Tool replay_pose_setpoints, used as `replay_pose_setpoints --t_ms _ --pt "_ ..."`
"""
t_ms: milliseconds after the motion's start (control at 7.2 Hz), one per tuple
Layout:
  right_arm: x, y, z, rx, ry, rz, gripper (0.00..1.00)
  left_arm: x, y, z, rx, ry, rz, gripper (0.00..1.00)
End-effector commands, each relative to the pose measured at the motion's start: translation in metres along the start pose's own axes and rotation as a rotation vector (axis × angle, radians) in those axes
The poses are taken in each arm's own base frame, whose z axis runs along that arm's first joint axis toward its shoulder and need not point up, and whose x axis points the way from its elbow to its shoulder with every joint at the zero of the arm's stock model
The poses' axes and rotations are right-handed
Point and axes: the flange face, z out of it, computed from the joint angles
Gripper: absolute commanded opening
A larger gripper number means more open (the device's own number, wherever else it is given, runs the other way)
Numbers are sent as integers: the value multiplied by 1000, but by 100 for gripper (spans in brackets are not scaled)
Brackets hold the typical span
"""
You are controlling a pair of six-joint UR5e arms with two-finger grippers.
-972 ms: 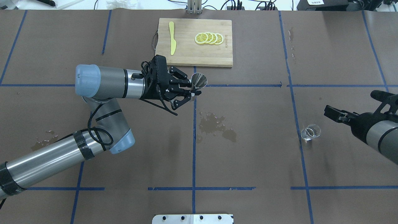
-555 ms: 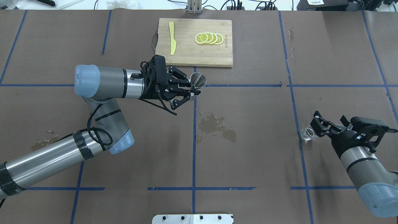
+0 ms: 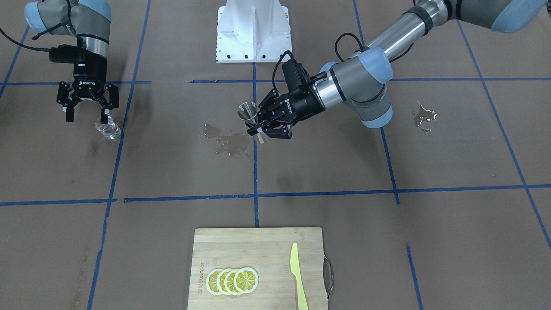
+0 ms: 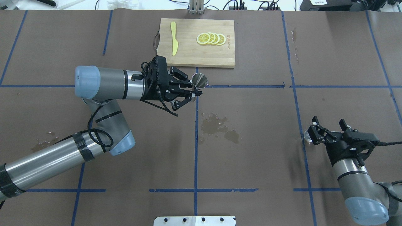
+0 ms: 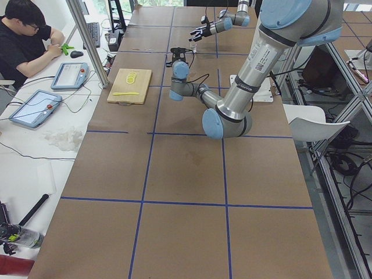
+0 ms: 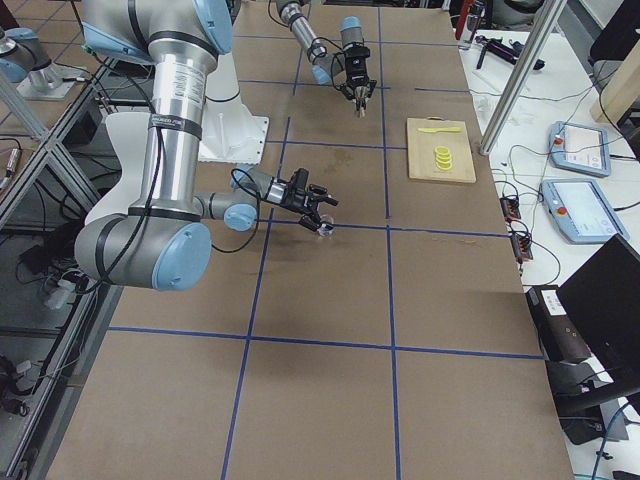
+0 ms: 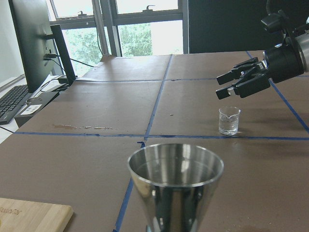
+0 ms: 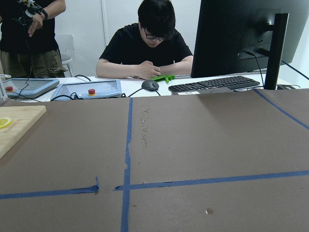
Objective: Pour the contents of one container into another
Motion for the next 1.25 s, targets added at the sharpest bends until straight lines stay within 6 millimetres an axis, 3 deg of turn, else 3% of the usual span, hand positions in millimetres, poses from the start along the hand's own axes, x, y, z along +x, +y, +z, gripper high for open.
replay_pose_setpoints --t_ms 0,278,694,972,1111 --pt "-13 12 3 30 25 -77 100 0 2 -1 -2 0 -1 0" --pt "-10 32 8 33 32 -105 100 1 1 -2 4 1 2 0" --pt "-14 40 7 44 24 -112 100 0 2 -2 5 -6 2 0" --pt "-25 67 21 53 33 -130 100 -1 2 -3 5 -7 2 0" --pt "-24 70 23 54 36 -132 100 -1 4 -4 2 -7 1 0"
